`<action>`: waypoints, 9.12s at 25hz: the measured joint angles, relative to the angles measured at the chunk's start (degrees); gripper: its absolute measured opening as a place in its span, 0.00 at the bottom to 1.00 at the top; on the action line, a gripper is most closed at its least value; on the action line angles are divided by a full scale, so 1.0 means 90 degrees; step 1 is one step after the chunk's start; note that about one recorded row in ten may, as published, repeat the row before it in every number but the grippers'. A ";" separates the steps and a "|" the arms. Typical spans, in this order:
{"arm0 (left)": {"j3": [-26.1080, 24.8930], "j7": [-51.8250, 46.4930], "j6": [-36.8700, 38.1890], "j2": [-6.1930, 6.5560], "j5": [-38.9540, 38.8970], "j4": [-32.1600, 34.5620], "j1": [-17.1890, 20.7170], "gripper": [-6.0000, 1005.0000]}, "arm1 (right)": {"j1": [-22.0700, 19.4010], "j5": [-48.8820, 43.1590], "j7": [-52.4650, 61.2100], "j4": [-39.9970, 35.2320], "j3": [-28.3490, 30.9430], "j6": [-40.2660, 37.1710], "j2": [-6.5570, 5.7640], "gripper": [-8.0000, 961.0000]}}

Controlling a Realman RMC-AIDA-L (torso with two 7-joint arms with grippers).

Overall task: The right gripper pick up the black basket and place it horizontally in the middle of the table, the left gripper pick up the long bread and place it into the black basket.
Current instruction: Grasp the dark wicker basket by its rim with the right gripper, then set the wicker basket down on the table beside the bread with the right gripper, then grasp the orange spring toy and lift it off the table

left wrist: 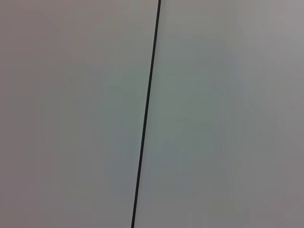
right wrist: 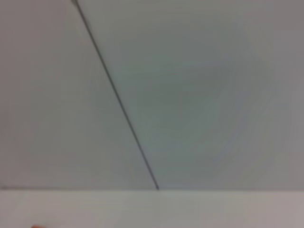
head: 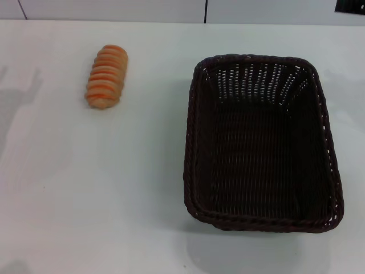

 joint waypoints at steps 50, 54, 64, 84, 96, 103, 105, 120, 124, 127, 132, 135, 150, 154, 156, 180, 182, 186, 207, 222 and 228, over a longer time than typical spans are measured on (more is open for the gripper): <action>-0.0087 -0.0010 -0.0232 -0.0003 -0.0011 -0.0172 -0.0033 0.80 | 0.1079 -0.0467 0.0537 -0.2466 -0.0256 0.1199 0.0035 0.70; -0.0144 -0.0010 -0.0344 -0.0006 -0.0011 -0.0170 0.0000 0.80 | 0.1089 -0.0464 0.0566 -0.2466 -0.0294 0.1227 0.0035 0.70; -0.0147 -0.0020 -0.0500 -0.0020 -0.0010 -0.0138 0.0069 0.80 | 0.1038 -0.0405 0.0546 -0.2623 -0.0202 0.1179 0.0036 0.40; -0.0146 -0.0108 -0.0549 -0.0012 -0.0062 -0.0169 0.0132 0.80 | 0.0936 -0.0463 0.0217 -0.1525 -0.0072 0.0909 -0.0021 0.18; -0.0146 -0.0108 -0.0590 -0.0014 -0.0155 -0.0173 0.0137 0.80 | 0.2055 -0.0628 -0.0903 -0.1244 0.0336 0.1860 -0.0421 0.18; -0.0146 -0.0108 -0.0561 -0.0020 -0.0158 -0.0170 0.0103 0.80 | 0.2702 -0.0643 -0.1817 -0.1325 0.0567 0.2556 -0.0533 0.18; -0.0146 -0.0108 -0.0556 -0.0020 -0.0157 -0.0161 0.0095 0.80 | 0.2846 -0.0644 -0.2116 -0.1389 0.0589 0.2654 -0.0549 0.18; -0.0146 -0.0108 -0.0538 -0.0039 -0.0324 -0.0095 0.0098 0.80 | 0.3889 -0.0607 -0.4805 -0.2618 0.0499 0.2730 -0.0564 0.18; -0.0146 -0.0107 -0.0525 -0.0046 -0.0350 -0.0057 0.0089 0.80 | 0.4082 -0.0468 -0.5332 -0.2997 0.0229 0.2708 -0.0516 0.18; -0.0146 -0.0107 -0.0524 -0.0053 -0.0384 -0.0016 0.0075 0.80 | 0.4196 -0.0167 -0.5540 -0.3212 0.0099 0.2730 -0.0499 0.18; -0.0146 -0.0107 -0.0523 -0.0060 -0.0412 -0.0013 0.0070 0.80 | 0.4287 0.0192 -0.5588 -0.3299 -0.0333 0.2804 -0.0479 0.18; -0.0146 -0.0108 -0.0515 -0.0060 -0.0412 -0.0005 0.0069 0.80 | 0.4355 0.0226 -0.5478 -0.3301 -0.0524 0.2944 -0.0448 0.18; -0.0112 -0.0108 -0.0533 -0.0059 -0.0410 0.0004 0.0049 0.80 | 0.4565 0.0376 -0.4541 -0.2902 -0.0795 0.3504 -0.0392 0.18; -0.0107 -0.0107 -0.0552 -0.0059 -0.0410 0.0004 0.0039 0.80 | 0.4595 0.0355 -0.4462 -0.3026 -0.0927 0.3531 -0.0384 0.18; -0.0107 -0.0107 -0.0555 -0.0059 -0.0410 0.0004 0.0027 0.80 | 0.4619 0.0338 -0.4451 -0.3140 -0.0962 0.3530 -0.0384 0.18; -0.0108 -0.0107 -0.0578 -0.0049 -0.0410 -0.0007 -0.0029 0.80 | 0.5119 -0.0101 -0.4683 -0.4198 -0.1372 0.2781 -0.0232 0.18; -0.0108 -0.0107 -0.0591 -0.0049 -0.0410 -0.0006 -0.0029 0.80 | 0.5152 -0.0145 -0.4684 -0.4233 -0.1406 0.2779 -0.0211 0.18; -0.0108 -0.0108 -0.0648 -0.0049 -0.0410 -0.0006 -0.0004 0.80 | 0.5175 -0.0203 -0.4644 -0.4256 -0.1488 0.2783 -0.0195 0.20; -0.0107 -0.0107 -0.0795 -0.0059 -0.0410 0.0060 0.0023 0.80 | 0.5226 -0.1150 -0.4428 -0.3828 -0.1491 0.2442 -0.0141 0.35; -0.0124 -0.0290 -0.0812 -0.0034 -0.0410 0.0045 0.0050 0.80 | 0.3432 -0.2714 -0.3144 -0.2170 -0.2004 -0.0791 0.0037 0.35; -0.0088 -0.0490 -0.0815 -0.0010 -0.0407 -0.0003 0.0049 0.80 | 0.1948 -0.3234 -0.2008 -0.1642 -0.3046 -0.3118 0.0057 0.35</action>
